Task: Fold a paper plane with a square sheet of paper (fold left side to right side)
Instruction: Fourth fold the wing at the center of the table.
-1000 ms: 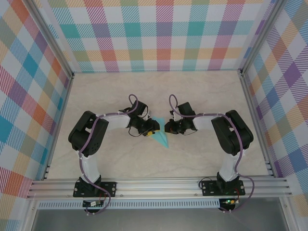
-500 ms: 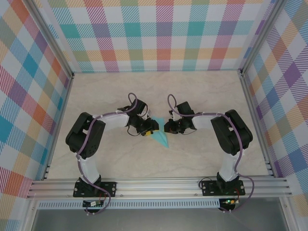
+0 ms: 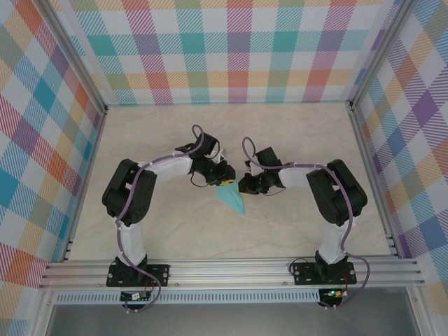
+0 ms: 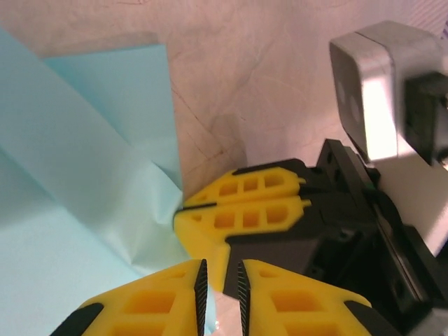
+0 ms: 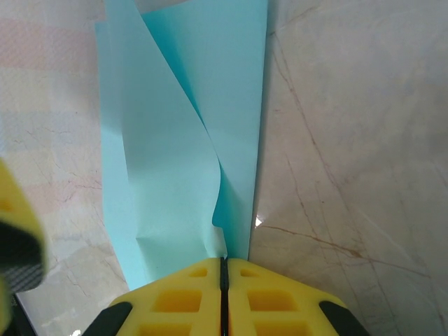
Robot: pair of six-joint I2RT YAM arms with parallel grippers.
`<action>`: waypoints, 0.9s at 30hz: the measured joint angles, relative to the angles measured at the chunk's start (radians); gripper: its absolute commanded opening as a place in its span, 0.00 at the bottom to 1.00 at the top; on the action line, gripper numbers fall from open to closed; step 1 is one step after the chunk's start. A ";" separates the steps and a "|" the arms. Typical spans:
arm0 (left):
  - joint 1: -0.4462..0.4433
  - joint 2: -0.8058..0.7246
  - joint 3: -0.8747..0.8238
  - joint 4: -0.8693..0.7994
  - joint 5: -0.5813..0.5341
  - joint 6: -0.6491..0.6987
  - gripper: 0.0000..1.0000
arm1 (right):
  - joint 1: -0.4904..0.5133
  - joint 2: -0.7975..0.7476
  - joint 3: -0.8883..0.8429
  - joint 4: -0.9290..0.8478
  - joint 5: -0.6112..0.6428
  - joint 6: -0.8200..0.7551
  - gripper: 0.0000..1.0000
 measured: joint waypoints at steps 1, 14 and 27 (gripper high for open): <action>0.000 0.014 0.008 -0.002 0.000 0.004 0.20 | 0.000 0.000 0.002 -0.003 0.001 0.000 0.09; 0.000 0.109 0.026 -0.025 -0.038 0.019 0.20 | 0.006 0.004 0.019 -0.034 0.014 -0.011 0.09; 0.004 0.097 -0.031 0.051 -0.029 0.014 0.19 | 0.013 -0.001 0.032 -0.051 0.018 -0.015 0.23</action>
